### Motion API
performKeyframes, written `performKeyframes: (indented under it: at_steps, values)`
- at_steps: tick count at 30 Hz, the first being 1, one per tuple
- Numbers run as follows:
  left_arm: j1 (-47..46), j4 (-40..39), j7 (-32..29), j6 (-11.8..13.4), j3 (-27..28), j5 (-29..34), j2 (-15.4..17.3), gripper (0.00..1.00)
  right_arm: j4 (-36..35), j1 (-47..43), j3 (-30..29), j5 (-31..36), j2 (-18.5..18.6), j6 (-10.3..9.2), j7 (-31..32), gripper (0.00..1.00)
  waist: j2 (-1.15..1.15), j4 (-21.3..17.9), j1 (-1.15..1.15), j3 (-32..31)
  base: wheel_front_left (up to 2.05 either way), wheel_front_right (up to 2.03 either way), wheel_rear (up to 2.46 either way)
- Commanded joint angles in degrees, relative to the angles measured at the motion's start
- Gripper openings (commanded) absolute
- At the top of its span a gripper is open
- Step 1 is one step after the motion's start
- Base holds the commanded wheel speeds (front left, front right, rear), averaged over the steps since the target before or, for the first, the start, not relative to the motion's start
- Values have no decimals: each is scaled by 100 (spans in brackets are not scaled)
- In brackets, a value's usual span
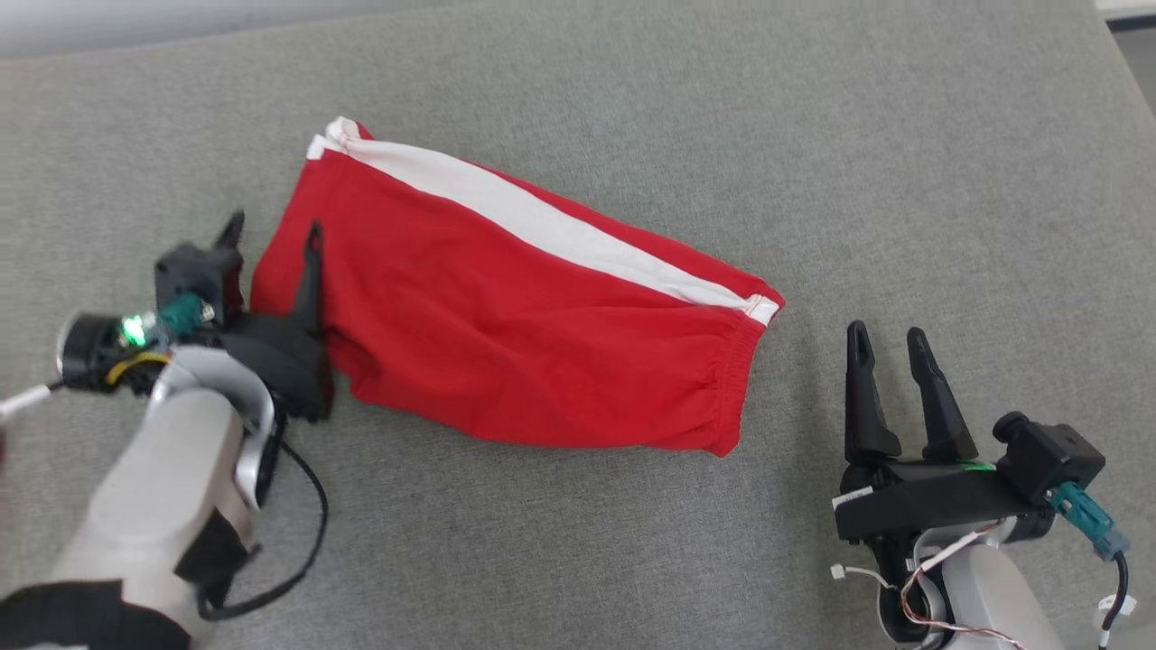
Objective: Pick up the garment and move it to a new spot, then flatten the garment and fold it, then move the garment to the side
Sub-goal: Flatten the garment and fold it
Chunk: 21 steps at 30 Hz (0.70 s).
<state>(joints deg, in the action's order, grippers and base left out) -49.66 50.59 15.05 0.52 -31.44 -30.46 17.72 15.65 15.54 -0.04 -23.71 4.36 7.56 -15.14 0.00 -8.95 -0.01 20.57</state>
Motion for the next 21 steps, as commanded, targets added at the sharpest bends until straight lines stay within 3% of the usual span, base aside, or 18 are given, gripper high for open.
performKeyframes:
  at_steps: [1,13,14,15,16,21]
  values:
    - [80,19,18,24,34,-17,-54,100,11,-76,-25,54,-42,-13,2,100,0,61,1,-93,0,0,0]
    - [413,996,13,159,220,-1,-391,100,149,-193,-192,291,-128,-13,2,100,0,-90,1,-232,0,0,0]
    - [432,1067,12,131,217,-9,-409,93,163,-207,-206,285,-131,-13,1,100,0,-89,1,-262,0,0,0]
    - [468,1150,-1,97,221,-24,-417,4,173,-220,-206,283,-135,-13,1,100,0,-88,1,-290,0,0,0]
    - [519,1191,-2,56,231,-36,-448,0,197,-244,-214,280,-136,-13,2,100,0,-79,1,-336,0,0,0]
    - [712,1062,0,68,429,-79,-432,0,266,-338,-174,242,-143,-13,2,100,0,-17,1,-617,0,0,0]
